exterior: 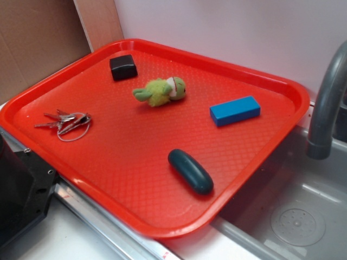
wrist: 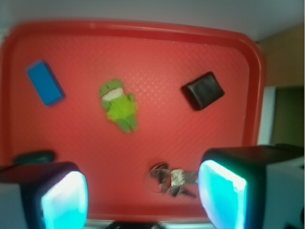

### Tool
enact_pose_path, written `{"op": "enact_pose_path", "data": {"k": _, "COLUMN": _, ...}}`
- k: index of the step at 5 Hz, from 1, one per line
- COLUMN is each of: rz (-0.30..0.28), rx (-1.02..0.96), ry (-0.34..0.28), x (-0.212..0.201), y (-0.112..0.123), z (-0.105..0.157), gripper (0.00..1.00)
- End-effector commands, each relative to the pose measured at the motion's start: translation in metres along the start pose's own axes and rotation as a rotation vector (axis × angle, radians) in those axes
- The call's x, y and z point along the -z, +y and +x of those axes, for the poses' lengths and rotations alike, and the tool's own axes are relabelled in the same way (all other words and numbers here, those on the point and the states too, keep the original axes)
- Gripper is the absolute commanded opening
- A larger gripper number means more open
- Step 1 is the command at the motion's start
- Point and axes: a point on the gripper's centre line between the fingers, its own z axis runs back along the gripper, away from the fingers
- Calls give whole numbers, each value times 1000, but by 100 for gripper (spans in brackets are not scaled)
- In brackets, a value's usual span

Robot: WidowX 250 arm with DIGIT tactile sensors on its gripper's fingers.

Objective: Grab the plastic pickle.

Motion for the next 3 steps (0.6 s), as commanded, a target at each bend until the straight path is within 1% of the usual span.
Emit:
{"op": "enact_pose_path", "data": {"k": 1, "rz": -18, "rx": 342, "ry": -49, "x": -3, "y": -97, "z": -38, "gripper": 100}}
{"op": "enact_pose_path", "data": {"k": 2, "rz": -38, "rx": 411, "ry": -70, "x": -6, "y": -118, "z": -59, "gripper": 100}}
{"op": "enact_pose_path", "data": {"k": 3, "rz": -52, "rx": 458, "ry": -101, "x": -10, "y": -128, "z": -76, "gripper": 100}}
